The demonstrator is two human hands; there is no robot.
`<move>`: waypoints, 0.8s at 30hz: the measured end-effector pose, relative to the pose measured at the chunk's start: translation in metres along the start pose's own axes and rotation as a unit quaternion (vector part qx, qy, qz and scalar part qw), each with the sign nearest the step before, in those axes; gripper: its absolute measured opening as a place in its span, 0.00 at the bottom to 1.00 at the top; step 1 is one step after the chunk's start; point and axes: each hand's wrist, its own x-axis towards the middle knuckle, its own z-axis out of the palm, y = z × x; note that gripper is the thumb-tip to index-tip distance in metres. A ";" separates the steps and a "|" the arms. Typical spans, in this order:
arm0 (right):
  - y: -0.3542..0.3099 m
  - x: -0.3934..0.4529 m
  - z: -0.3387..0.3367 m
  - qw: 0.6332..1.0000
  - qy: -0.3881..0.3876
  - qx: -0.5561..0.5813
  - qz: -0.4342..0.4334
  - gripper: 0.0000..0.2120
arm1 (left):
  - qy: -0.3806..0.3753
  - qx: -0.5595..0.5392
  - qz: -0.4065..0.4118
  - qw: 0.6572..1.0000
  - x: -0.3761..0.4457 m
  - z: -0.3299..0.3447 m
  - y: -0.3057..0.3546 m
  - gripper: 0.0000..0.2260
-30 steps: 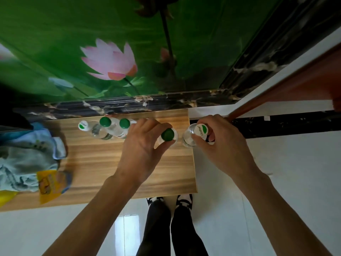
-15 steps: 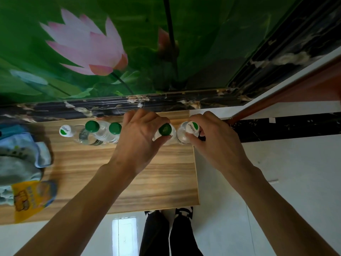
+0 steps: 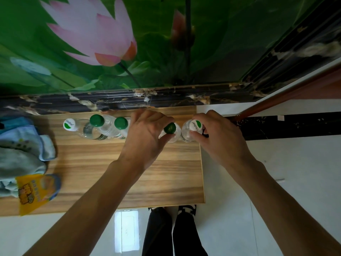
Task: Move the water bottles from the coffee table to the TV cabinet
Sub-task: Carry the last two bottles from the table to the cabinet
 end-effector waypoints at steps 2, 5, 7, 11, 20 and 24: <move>0.000 0.000 0.004 1.000 0.000 -0.006 0.003 0.18 | -0.002 -0.004 0.002 1.000 -0.001 0.004 -0.001 0.14; 0.001 -0.001 0.007 1.000 0.005 -0.003 0.009 0.17 | 0.002 -0.004 0.004 1.000 -0.001 0.007 -0.003 0.14; 0.001 0.000 0.008 1.000 0.011 -0.001 0.011 0.17 | 0.008 -0.003 0.002 1.000 0.001 0.009 -0.005 0.14; -0.001 0.004 0.005 1.000 0.012 -0.006 0.015 0.18 | 0.022 0.000 0.004 1.000 0.007 0.011 -0.007 0.12; -0.003 0.007 0.004 0.999 0.008 0.020 0.041 0.18 | 0.029 -0.004 -0.012 1.000 0.010 0.015 -0.007 0.14; -0.004 0.008 0.002 0.999 -0.005 0.016 0.046 0.19 | 0.030 -0.006 -0.029 0.999 0.011 0.015 -0.006 0.15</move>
